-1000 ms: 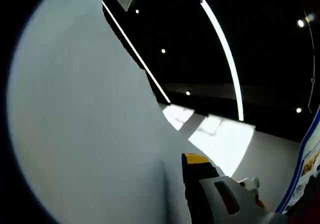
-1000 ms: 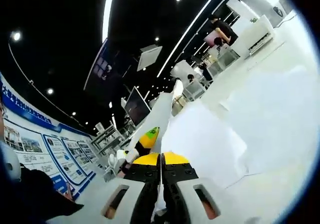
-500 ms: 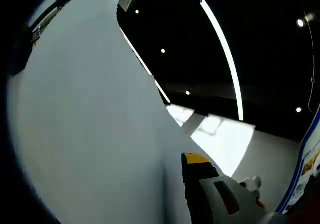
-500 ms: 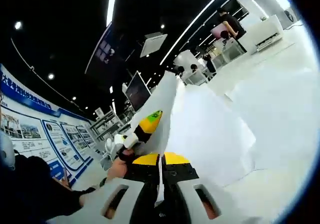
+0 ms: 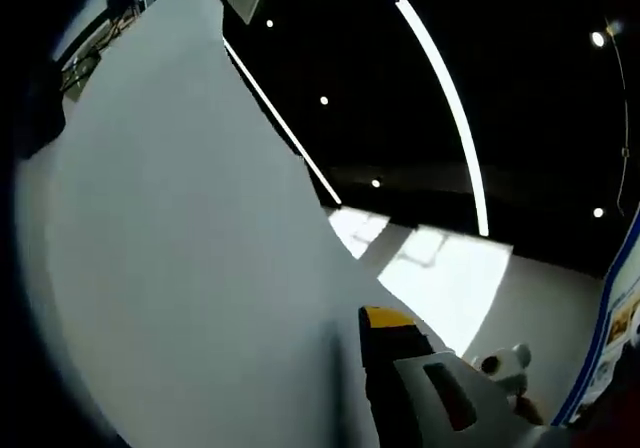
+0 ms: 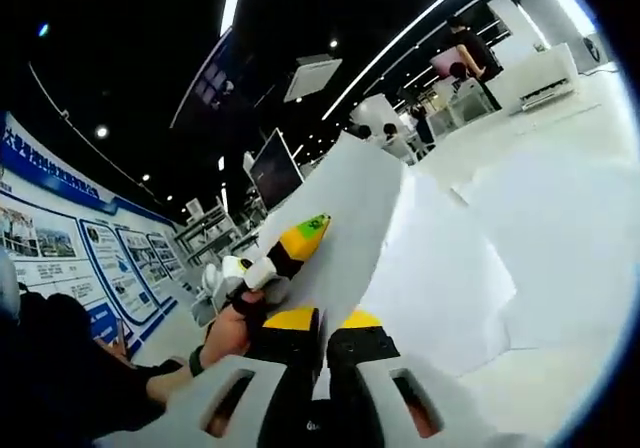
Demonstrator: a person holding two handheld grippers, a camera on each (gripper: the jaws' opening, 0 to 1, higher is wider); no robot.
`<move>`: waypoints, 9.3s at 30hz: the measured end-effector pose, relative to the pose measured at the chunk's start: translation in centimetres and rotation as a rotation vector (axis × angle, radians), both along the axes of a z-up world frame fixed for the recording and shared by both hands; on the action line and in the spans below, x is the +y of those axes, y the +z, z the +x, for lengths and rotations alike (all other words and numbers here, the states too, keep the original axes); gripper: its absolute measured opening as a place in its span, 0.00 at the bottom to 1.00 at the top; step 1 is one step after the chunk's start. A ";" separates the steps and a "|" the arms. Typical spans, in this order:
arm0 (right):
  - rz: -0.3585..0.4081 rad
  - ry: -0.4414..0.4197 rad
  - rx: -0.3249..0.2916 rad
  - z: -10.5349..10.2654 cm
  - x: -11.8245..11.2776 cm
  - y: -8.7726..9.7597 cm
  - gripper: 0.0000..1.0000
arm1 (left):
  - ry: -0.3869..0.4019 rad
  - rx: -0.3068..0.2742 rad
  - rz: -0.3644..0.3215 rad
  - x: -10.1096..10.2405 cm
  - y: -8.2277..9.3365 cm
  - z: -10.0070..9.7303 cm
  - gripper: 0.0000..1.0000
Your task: Organize the stack of printing papers by aligning and flattening the scattered papers on the table
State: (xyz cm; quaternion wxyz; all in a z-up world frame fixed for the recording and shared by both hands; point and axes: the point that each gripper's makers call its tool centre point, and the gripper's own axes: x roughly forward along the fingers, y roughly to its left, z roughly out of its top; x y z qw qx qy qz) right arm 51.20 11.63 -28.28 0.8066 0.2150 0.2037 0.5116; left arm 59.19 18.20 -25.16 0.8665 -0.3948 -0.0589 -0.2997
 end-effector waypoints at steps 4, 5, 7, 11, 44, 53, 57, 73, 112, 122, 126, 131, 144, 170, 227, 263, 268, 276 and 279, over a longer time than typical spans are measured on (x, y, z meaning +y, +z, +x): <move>-0.008 -0.009 0.000 0.2 -0.1 -0.1 0.06 | 0.016 -0.010 0.009 0.2 0.0 0.0 0.12; -0.009 -0.012 -0.003 0.2 -0.2 -0.1 0.07 | 0.017 -0.011 0.010 0.2 0.0 0.0 0.11; -0.011 -0.010 -0.005 0.2 -0.2 0.0 0.07 | 0.019 -0.012 0.010 0.2 0.1 -0.1 0.10; -0.017 -0.019 -0.018 0.3 -0.4 0.2 0.10 | 0.011 -0.009 -0.012 0.3 0.2 -0.1 0.08; 0.007 -0.224 -0.085 3.8 -4.0 1.6 0.40 | 0.006 -0.015 -0.028 0.2 0.4 -0.5 0.06; 0.009 -0.242 -0.089 3.9 -4.0 1.7 0.48 | 0.004 -0.014 -0.033 0.2 0.5 -0.5 0.06; 0.017 -0.256 -0.085 4.1 -4.4 2.0 0.52 | 0.005 -0.014 -0.030 0.2 0.5 -0.5 0.06; 0.032 -0.309 -0.095 4.7 -5.4 2.7 0.68 | 0.002 -0.010 -0.032 0.2 0.4 -0.4 0.06; 0.033 -0.522 -0.198 7.4 -14.5 6.3 0.76 | -0.003 -0.008 -0.023 0.2 0.2 -0.2 0.06; 0.022 -0.569 -0.207 7.9 -16.6 6.5 0.76 | -0.003 -0.007 -0.022 0.4 0.1 0.0 0.07; 0.021 -0.577 -0.217 7.9 -17.1 6.8 0.76 | -0.003 -0.007 -0.022 0.4 0.1 -0.1 0.07; 0.020 -0.599 -0.226 7.9 -18.3 7.2 0.76 | -0.003 -0.007 -0.020 0.4 0.0 0.0 0.07; 0.019 -0.658 -0.240 8.3 -20.9 8.0 0.76 | -0.003 -0.002 -0.020 0.3 0.0 0.0 0.07; -0.006 -0.714 -0.221 8.9 -22.9 7.2 0.77 | -0.003 -0.007 -0.008 -0.1 0.0 -0.2 0.07; -0.236 -0.764 -0.120 11.1 -24.9 -2.1 0.76 | -0.007 -0.010 0.008 -0.5 0.1 -0.5 0.08; -0.509 -0.701 -0.218 10.9 -22.9 -5.4 0.79 | -0.009 -0.015 0.011 -0.5 0.1 -0.5 0.08; -0.562 -0.688 -0.231 11.0 -22.6 -6.0 0.80 | -0.009 -0.014 0.013 -0.5 0.1 -0.4 0.08; -0.603 -0.682 -0.234 11.1 -22.8 -6.4 0.81 | -0.012 -0.010 0.014 -0.5 0.0 -0.4 0.08; -0.617 -0.678 -0.221 11.3 -22.8 -6.7 0.81 | -0.012 -0.010 0.007 -0.4 0.0 -0.4 0.08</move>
